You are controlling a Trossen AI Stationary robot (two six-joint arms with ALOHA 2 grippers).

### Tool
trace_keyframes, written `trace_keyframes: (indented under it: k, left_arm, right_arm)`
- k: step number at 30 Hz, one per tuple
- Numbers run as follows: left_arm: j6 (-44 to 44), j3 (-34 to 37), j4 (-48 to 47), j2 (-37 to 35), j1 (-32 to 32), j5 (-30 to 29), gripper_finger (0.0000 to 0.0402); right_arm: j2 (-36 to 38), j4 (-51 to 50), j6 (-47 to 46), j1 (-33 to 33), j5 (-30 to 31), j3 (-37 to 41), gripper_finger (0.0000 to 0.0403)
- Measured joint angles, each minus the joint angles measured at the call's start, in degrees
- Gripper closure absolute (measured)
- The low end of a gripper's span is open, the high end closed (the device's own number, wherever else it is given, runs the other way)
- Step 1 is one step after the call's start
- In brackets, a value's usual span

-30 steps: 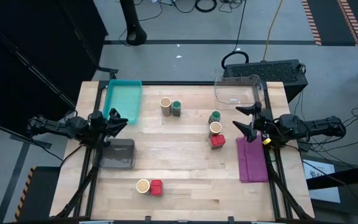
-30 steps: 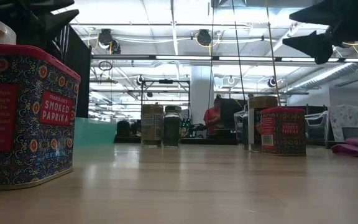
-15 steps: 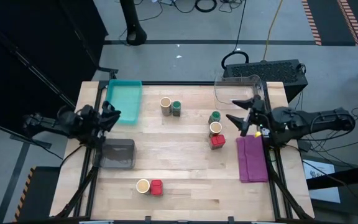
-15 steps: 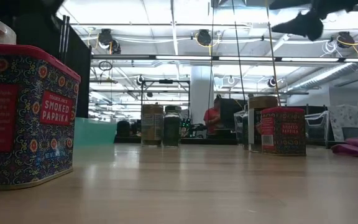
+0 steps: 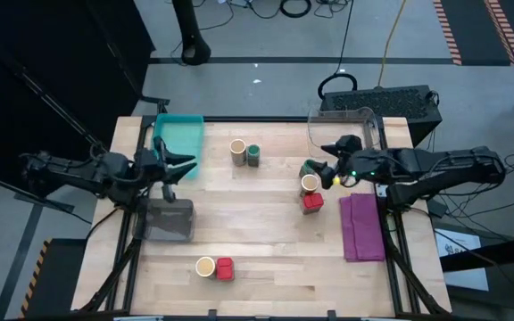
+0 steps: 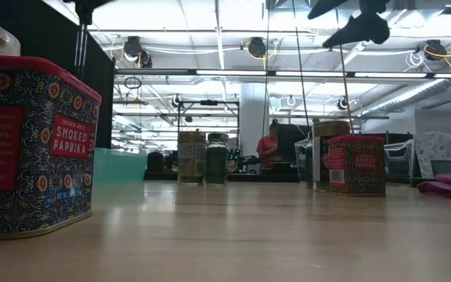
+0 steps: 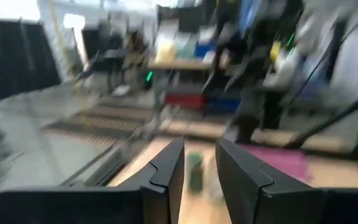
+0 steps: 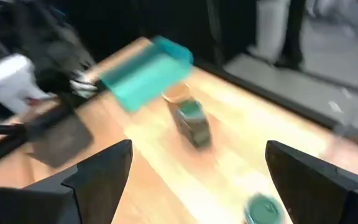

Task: Sort spices by type
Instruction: Put the right green seasoning bottle into the transparent bin

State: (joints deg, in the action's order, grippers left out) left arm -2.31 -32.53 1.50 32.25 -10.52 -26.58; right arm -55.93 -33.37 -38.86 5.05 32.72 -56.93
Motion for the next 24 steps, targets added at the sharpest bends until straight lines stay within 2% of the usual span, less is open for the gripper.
trace_keyframes:
  k: [5,9,12,19,24]
  left_arm:
    - [-0.3,-3.7,-9.7,1.9,0.7,-1.3,0.0304]
    - [-2.8,-4.2,-10.0,2.3,2.3,-2.7,0.0304]
    - [-5.3,-4.2,-10.0,2.3,3.9,-5.0,0.0304]
    - [-9.0,-4.2,-9.5,2.2,7.3,-12.5,0.0304]
    - [-10.1,-4.2,-9.2,2.2,9.4,-13.4,0.0304]
  right_arm:
    - [-5.9,-18.1,-10.6,-1.8,-2.3,-8.9,0.0051]
    - [-9.9,-31.1,-21.8,-2.8,-8.6,-14.2,0.0051]
    - [-11.4,-37.5,-26.3,-3.7,-13.2,-15.9,0.0051]
    - [-11.6,-36.9,-16.7,-5.5,-15.5,-15.9,0.0051]
    - [-11.6,-32.0,-16.0,-5.5,-16.6,-15.9,0.0051]
